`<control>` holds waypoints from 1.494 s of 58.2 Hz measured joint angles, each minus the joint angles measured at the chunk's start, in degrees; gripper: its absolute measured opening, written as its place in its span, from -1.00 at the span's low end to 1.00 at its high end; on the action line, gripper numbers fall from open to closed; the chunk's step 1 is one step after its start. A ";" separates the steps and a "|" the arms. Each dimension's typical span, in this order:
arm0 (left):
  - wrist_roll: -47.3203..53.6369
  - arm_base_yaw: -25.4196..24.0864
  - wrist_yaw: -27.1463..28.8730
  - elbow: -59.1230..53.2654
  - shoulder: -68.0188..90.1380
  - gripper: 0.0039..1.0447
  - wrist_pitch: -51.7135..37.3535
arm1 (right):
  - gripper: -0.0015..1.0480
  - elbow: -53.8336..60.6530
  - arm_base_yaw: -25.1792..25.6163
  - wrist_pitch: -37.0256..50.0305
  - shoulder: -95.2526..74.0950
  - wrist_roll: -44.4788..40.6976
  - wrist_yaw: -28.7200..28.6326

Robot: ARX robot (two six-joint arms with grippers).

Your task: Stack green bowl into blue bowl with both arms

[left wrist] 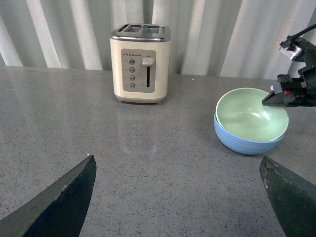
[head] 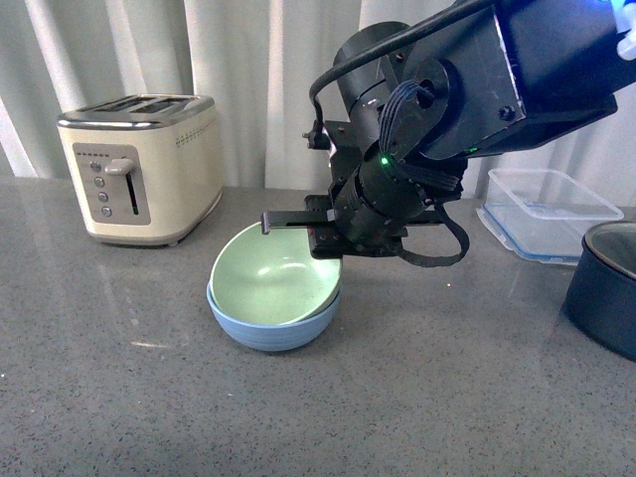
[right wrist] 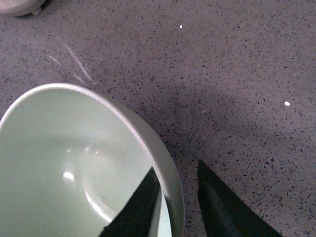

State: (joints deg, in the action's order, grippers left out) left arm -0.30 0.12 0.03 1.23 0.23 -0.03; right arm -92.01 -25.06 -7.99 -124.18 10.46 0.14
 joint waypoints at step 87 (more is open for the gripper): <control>0.00 0.00 0.00 0.00 -0.07 0.87 0.00 | -0.98 85.24 22.84 53.77 70.84 -10.34 0.79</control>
State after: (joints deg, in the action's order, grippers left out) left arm -0.30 0.12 0.03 1.23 0.16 -0.03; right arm -6.76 -2.22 45.78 -53.34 0.12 0.93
